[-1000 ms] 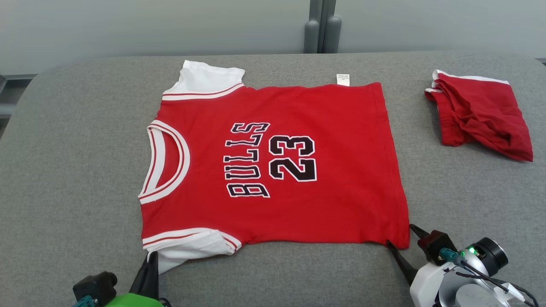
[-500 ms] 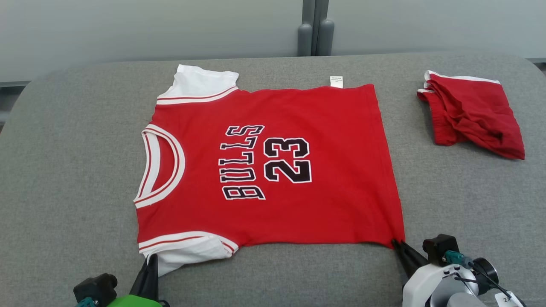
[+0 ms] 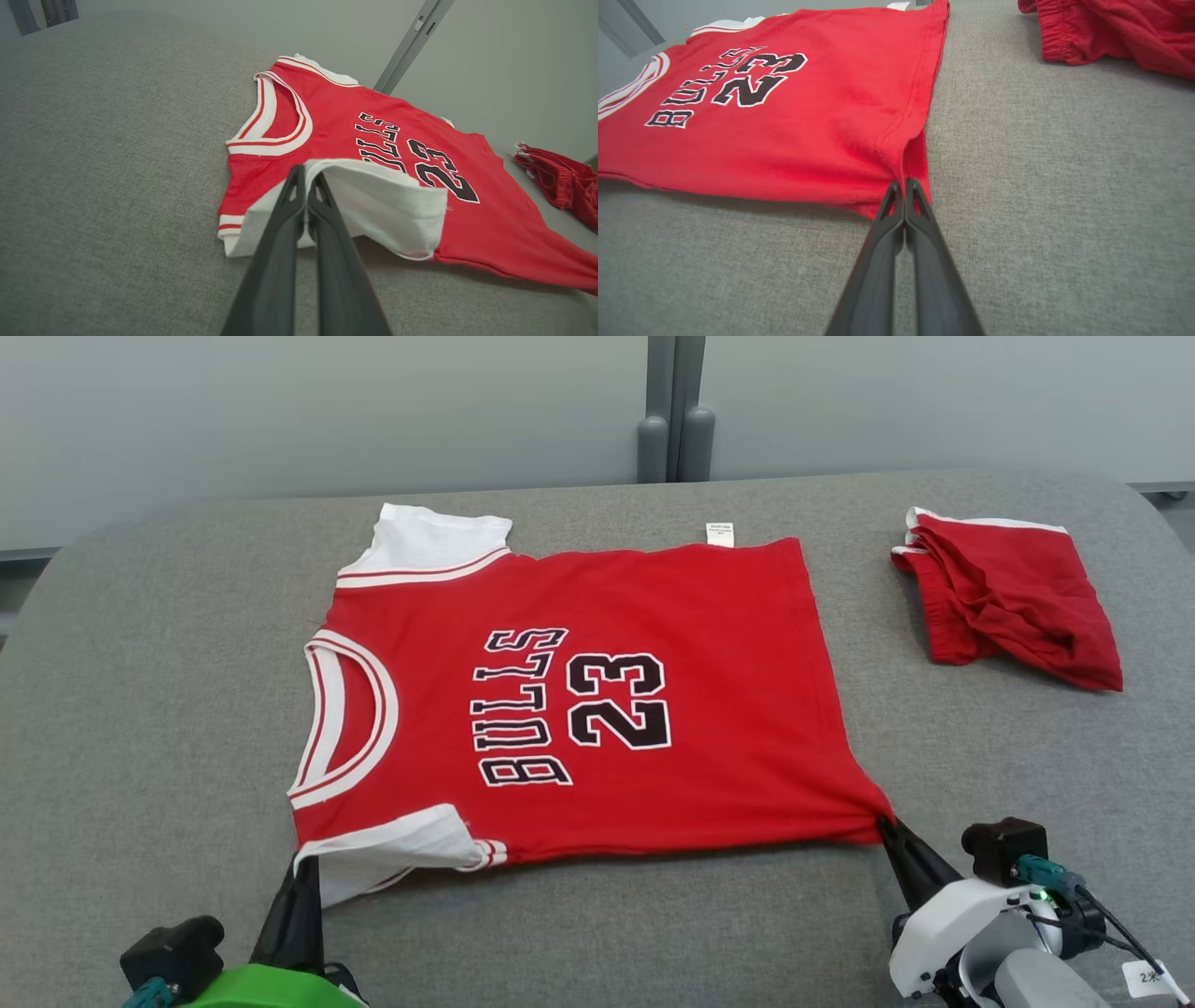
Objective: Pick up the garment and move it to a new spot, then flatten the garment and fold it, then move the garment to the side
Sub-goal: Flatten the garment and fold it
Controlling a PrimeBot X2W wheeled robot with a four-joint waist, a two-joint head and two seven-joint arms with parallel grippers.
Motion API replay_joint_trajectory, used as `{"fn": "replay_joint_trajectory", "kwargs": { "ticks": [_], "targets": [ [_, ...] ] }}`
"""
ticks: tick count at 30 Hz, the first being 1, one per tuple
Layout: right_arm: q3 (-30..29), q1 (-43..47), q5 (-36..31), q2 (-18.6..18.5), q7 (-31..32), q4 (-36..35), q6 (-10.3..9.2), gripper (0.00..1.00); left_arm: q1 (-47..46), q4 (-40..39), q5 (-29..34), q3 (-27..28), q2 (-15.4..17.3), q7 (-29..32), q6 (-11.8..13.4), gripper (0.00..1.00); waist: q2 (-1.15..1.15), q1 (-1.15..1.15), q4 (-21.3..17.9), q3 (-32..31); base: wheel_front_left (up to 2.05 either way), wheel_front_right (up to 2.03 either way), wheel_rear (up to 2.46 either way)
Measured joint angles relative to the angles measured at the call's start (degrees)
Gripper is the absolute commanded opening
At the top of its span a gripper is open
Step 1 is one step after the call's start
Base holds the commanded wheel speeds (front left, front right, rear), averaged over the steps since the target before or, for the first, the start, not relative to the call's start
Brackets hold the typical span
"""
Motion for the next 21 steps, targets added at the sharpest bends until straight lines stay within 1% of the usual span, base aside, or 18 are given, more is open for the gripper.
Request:
{"fn": "replay_joint_trajectory", "kwargs": {
  "ticks": [9, 13, 17, 21],
  "targets": [
    [-0.9, -0.2, 1.4, -1.1, -0.3, -7.3, 0.02, 0.0, -0.1, -7.3, 1.1, 3.2, 1.0, -1.3, 0.0, 0.0, 0.0, 0.0, -1.4, -1.8, 0.0, 0.0, 0.0],
    [-0.9, 0.3, 1.7, -1.6, -0.4, -9.5, 0.52, 0.0, 0.3, -9.2, 1.5, 3.9, 1.1, -1.4, 0.2, 0.0, 0.0, 0.0, -2.0, -2.5, 0.0, 0.0, 0.0],
    [-0.4, 2.1, 2.5, -2.0, -0.4, -9.9, 0.52, 0.0, 1.6, -10.0, 1.5, 3.9, 1.0, -1.4, 0.5, 0.0, 0.0, 0.0, -2.3, -2.8, 0.0, 0.0, 0.0],
    [0.8, 2.5, 3.0, -2.2, -0.1, -9.0, 0.52, 0.0, 2.9, -9.0, 1.6, 2.8, 1.2, -1.3, 0.6, 0.0, 0.0, 0.0, -2.5, -2.6, 0.0, 0.0, 0.0]
  ]
}}
